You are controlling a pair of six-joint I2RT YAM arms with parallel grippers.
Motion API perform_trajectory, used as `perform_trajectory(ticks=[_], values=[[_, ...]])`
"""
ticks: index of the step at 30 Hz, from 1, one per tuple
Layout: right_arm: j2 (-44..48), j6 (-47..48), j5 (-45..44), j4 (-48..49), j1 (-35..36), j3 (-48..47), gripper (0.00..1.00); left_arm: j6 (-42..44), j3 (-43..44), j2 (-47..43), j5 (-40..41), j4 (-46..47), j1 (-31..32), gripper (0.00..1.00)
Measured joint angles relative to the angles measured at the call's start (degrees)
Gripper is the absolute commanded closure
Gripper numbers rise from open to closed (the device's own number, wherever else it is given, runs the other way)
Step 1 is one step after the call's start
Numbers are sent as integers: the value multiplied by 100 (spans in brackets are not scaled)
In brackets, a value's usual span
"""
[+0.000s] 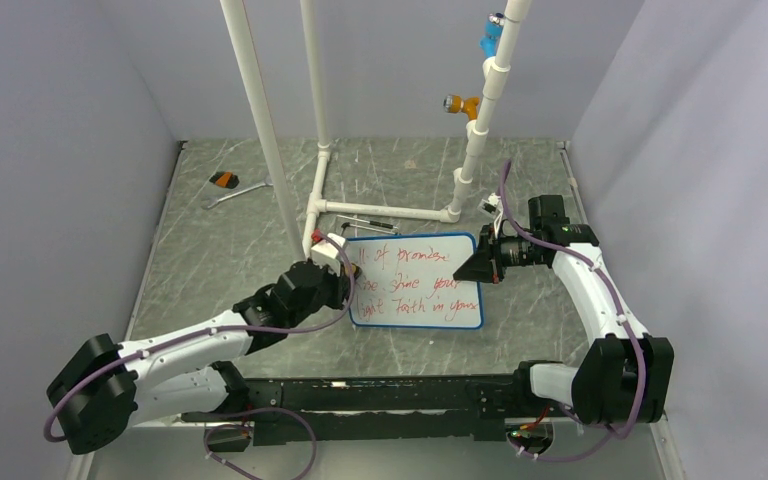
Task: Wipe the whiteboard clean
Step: Erase the center of the board with the whiteboard.
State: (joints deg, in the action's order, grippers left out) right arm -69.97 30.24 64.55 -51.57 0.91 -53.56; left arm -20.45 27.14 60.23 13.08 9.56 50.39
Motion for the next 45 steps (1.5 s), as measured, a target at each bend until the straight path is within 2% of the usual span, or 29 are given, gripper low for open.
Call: perform_trajectory(ticks=[5, 12, 16, 29, 34, 40, 45], values=[[-22, 13, 4, 2, -2, -2, 100, 249, 330, 4, 44, -363, -70, 100], [-22, 72, 4, 2, 2, 0, 100, 629, 1414, 374, 177, -588, -179, 100], [-22, 50, 4, -28, 2, 0, 100, 601, 1360, 490, 170, -538, -179, 100], [-90, -31, -2, -66, -17, -2, 100, 94, 234, 205, -170, -195, -157, 100], [-96, -116, -24, -127, -35, -4, 100, 85, 319, 389, -216, -125, -157, 100], [-96, -72, -83, -151, -39, -4, 100, 240, 879, 560, -177, -737, -157, 100], [-96, 37, -103, -146, -28, -4, 100, 385, 1298, 693, -90, -876, -157, 100]])
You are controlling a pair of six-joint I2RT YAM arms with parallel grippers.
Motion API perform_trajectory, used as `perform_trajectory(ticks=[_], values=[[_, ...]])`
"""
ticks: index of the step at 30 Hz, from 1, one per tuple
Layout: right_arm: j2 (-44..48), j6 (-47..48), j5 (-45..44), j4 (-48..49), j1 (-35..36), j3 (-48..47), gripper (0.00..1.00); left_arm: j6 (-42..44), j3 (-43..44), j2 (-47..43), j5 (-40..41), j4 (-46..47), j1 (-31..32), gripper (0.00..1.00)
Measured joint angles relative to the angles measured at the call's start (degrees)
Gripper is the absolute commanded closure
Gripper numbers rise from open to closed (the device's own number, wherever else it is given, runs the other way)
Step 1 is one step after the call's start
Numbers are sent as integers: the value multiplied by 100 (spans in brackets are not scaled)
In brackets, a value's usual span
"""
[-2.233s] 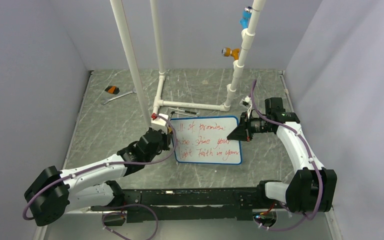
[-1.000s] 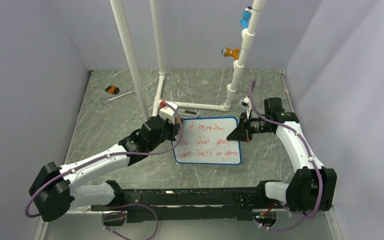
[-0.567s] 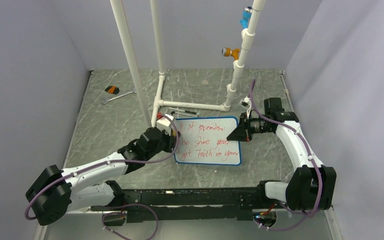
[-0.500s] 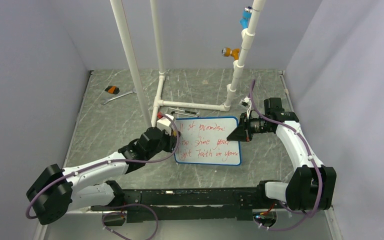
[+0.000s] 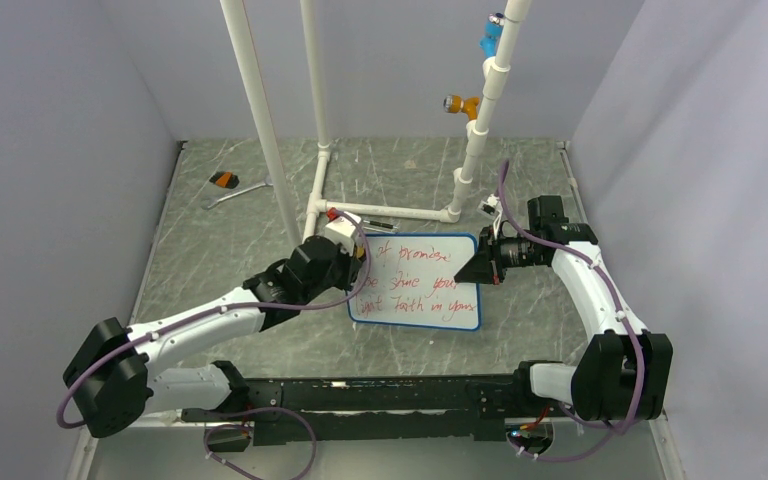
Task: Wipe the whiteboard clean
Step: Erase the center of the board with the whiteboard.
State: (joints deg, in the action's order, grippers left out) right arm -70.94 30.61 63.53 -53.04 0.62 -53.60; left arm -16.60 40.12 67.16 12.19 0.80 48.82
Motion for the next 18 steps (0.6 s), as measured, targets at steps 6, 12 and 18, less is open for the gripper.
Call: perform_trajectory(ticks=[6, 12, 18], values=[[-13, 0, 0, -9, 4, 0, 100, -26, -33, 83, 103, 57, 76, 100], [-59, -9, 0, -9, 4, -2, 100, -326, -525, -7, 127, 332, 284, 100], [-74, 17, 2, -9, 9, -13, 100, -420, -695, -83, 138, 275, 354, 100]])
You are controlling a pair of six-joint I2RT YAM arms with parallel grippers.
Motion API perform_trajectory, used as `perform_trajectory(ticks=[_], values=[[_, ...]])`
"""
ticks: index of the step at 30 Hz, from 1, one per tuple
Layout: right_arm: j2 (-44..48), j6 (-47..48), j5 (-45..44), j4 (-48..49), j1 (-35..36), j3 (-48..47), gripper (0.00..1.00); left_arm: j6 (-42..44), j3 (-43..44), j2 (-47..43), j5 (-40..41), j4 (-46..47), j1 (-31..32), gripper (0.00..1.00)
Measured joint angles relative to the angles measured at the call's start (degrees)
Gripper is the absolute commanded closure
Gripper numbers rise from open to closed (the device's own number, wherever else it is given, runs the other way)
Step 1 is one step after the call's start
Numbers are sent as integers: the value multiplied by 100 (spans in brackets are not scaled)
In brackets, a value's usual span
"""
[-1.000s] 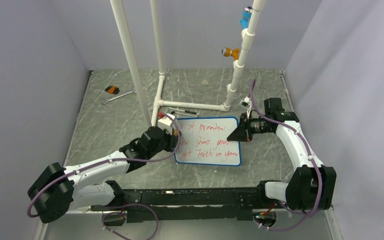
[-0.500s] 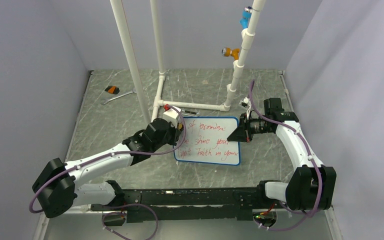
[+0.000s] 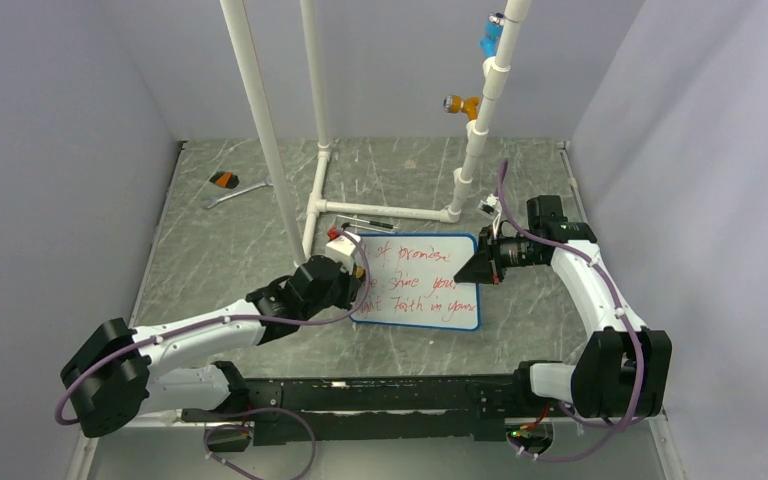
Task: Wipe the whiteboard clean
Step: Erase the center of the board with the whiteboard.
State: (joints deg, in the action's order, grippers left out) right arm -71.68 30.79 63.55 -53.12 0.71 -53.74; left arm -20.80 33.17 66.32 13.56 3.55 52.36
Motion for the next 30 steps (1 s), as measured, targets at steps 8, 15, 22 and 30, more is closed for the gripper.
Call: perform_trajectory(ticks=[8, 15, 22, 30], values=[[0, 70, 0, 9, 52, 0, 100, 192, 431, -31, -2, -398, -243, 100], [0, 70, -2, -4, 52, 0, 100, 297, 737, 144, -155, -382, -448, 100], [0, 81, -4, -26, 52, 0, 100, 26, 693, 192, -225, -332, -258, 100], [0, 136, -4, -28, 52, 0, 100, -302, 262, 192, -46, -227, 116, 100]])
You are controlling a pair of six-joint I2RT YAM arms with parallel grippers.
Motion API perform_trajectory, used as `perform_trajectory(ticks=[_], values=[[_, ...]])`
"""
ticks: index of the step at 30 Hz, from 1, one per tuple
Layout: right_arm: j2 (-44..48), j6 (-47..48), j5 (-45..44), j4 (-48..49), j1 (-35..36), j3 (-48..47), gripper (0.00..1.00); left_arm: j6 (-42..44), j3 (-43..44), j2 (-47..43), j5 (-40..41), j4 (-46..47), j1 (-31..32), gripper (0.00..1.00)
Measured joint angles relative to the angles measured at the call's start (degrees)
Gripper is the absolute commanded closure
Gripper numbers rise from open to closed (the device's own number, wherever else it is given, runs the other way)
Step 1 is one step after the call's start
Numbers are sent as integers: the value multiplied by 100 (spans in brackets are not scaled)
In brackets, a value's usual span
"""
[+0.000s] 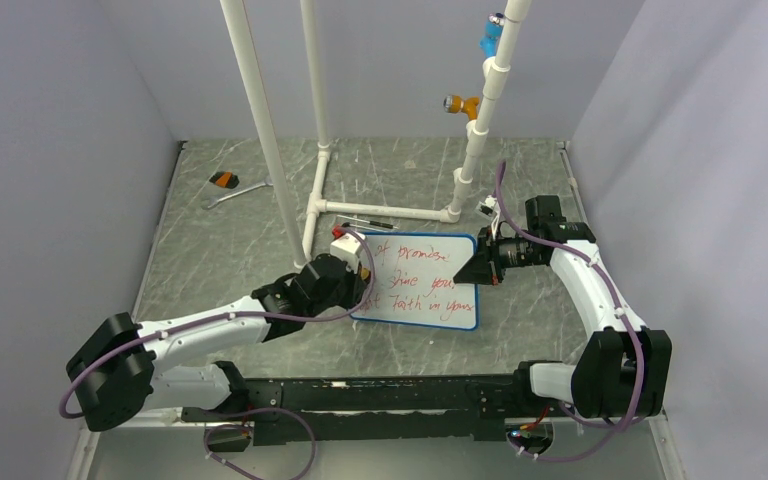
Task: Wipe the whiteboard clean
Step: Erase the center of the board with the whiteboard.
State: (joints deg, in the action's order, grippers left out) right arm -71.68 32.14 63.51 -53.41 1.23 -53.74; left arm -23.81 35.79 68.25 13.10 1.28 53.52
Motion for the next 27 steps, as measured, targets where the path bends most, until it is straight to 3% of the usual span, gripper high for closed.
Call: perform_trajectory(ticks=[15, 27], values=[[0, 4, -24, 37, 11, 0, 100, 514, 1019, 199, -111, -584, -588, 100], [0, -28, -44, 2, 9, 0, 100, 114, 221, 164, -234, 149, -376, 100]])
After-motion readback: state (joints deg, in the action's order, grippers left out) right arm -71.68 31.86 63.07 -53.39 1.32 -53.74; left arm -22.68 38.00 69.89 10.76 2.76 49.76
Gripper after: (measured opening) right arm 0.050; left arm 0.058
